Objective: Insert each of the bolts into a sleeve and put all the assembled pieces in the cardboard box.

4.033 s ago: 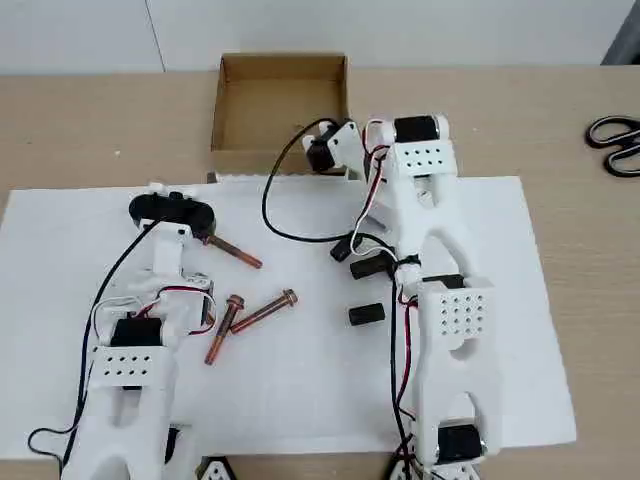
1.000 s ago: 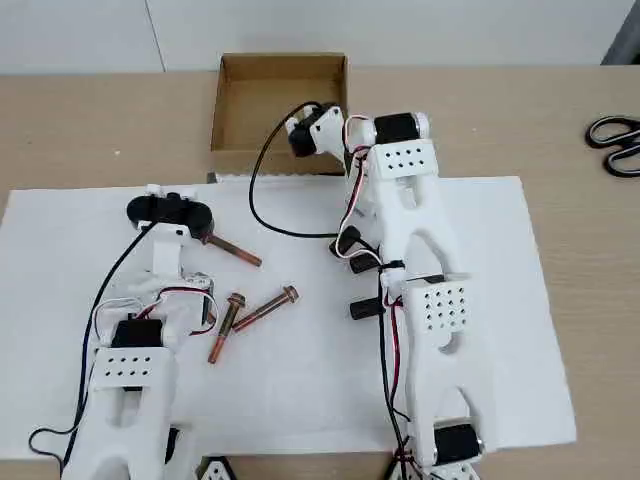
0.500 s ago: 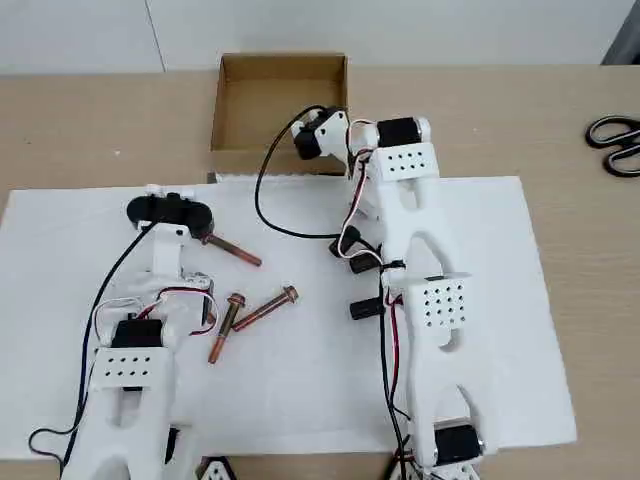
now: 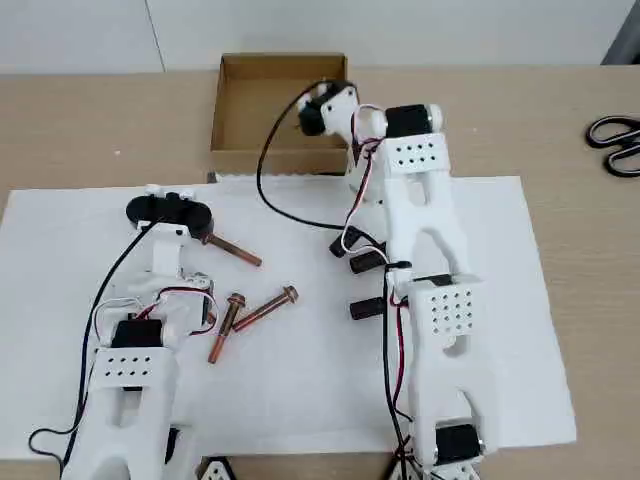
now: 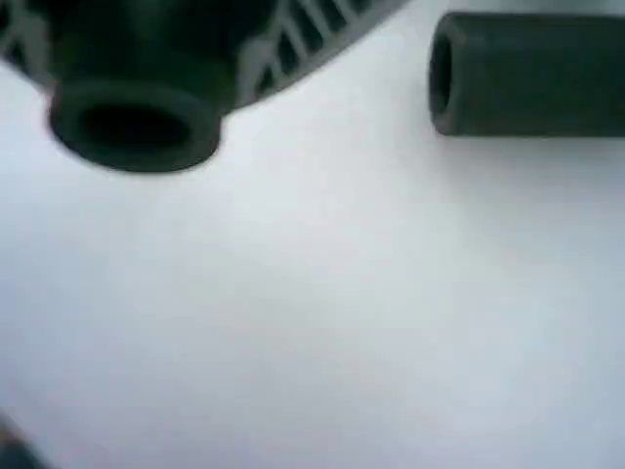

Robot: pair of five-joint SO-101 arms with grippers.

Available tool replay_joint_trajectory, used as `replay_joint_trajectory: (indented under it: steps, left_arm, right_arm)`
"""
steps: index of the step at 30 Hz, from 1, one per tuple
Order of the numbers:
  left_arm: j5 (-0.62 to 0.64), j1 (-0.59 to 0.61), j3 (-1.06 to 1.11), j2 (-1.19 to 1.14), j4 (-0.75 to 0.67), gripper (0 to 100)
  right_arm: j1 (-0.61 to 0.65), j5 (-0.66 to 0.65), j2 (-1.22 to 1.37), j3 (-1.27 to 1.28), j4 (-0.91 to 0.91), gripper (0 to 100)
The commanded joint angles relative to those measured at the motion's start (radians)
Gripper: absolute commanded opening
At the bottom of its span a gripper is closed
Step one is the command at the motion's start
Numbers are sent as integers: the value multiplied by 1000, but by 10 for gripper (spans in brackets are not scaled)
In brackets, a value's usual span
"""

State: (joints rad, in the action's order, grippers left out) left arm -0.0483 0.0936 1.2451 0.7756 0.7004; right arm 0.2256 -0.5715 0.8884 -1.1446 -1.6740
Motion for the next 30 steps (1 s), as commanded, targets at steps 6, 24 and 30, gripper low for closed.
replay_joint_trajectory:
  steps: [6, 24, 30]
  left_arm:
    - [5, -2, -2, 0, -25, 83]
    - [-51, 32, -667, -64, 537, 86]
    - [-54, -37, -980, -397, 783, 85]
  right_arm:
    - [-53, 210, -372, 229, -19, 4]
    - [-329, 201, -1204, 1252, -5, 4]
    - [-423, 198, -1237, 1372, 4, 6]
